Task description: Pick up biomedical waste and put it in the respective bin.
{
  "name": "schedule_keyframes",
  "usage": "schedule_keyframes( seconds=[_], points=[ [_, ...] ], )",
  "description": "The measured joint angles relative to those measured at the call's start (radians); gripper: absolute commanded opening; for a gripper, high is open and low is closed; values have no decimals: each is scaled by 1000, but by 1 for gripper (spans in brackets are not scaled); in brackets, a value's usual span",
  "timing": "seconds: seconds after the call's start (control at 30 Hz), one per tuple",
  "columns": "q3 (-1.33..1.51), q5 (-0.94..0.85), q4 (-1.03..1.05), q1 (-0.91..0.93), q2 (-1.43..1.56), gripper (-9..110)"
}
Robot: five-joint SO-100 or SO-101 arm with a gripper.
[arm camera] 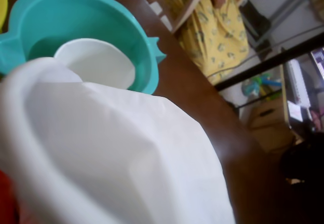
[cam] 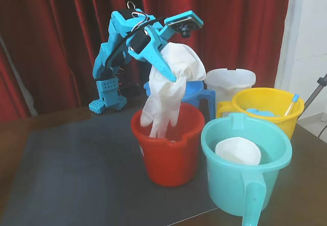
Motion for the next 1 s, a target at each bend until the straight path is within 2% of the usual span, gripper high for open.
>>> schedule_keyframes(
  seconds=[0.07, 0.13, 0.5, 0.7, 0.8, 1.0],
  points=[
    [0, 83, 34, 0, 0, 17],
    [0, 101, 35, 0, 0, 23],
    [0, 103, 44, -2, 0, 13],
    [-28, 91, 218, -5, 87, 8],
    [-83, -3, 330, 2, 207, 6],
    [-130, -396, 357, 94, 462, 0]
  ],
)
